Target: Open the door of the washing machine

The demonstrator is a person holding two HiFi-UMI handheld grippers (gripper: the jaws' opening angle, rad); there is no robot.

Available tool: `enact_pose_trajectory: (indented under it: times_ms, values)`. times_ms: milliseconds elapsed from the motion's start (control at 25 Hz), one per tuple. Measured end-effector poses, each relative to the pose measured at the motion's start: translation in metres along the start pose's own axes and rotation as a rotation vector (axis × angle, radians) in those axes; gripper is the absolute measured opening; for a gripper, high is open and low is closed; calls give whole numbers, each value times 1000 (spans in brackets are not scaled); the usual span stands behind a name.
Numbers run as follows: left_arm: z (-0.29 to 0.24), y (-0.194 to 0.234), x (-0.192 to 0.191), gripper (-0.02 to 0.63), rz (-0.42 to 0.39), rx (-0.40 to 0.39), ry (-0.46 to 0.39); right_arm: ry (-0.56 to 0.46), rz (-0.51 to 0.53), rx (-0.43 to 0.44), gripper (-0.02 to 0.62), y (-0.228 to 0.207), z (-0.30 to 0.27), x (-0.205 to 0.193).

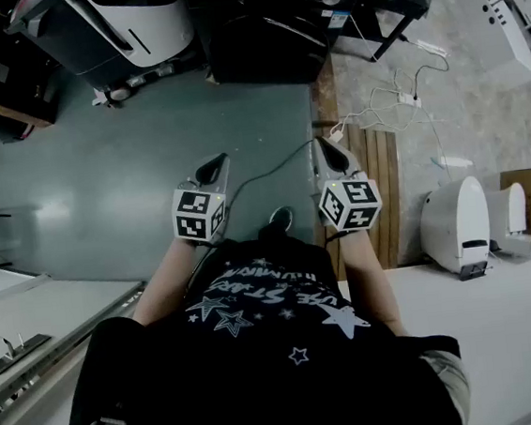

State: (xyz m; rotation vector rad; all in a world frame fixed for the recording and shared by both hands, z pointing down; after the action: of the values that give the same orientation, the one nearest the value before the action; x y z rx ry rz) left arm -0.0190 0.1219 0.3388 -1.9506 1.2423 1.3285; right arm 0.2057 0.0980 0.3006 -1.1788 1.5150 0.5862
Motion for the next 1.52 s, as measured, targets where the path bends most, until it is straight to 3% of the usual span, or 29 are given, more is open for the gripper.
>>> enact_pose_trajectory:
  times_ms: [480, 720, 760, 880, 1040, 1520]
  values:
    - [-38, 5, 2, 10, -14, 27, 39, 15, -10, -19, 3, -39, -7, -12]
    - [-60, -7, 16, 10, -54, 25, 43, -20, -36, 74, 5, -54, -8, -8]
    - [-63, -10, 21, 10, -63, 26, 38, -29, -44, 95, 13, -55, -8, -6]
    - [-70, -13, 32, 9, -96, 36, 29, -61, -56, 137, 116, -57, -7, 3]
    - [-82, -22, 47, 10, -123, 23, 17, -84, -55, 110, 206, -71, -1, 8]
    - [-127, -10, 62, 11, -112, -24, -7, -26, 54, 34, 230, -100, -33, 7]
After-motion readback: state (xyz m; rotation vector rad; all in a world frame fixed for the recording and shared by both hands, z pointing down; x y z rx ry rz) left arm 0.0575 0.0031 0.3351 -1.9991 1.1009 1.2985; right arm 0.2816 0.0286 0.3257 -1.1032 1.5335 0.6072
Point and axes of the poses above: the fingertips, and each gripper's own axes: z backward along the fingers, y to its left, x out of its top, the point moved 3 cm from there along z, backward along the fingers, and after that the axes turned 5 degrees about -y, right-handed, at the moved point
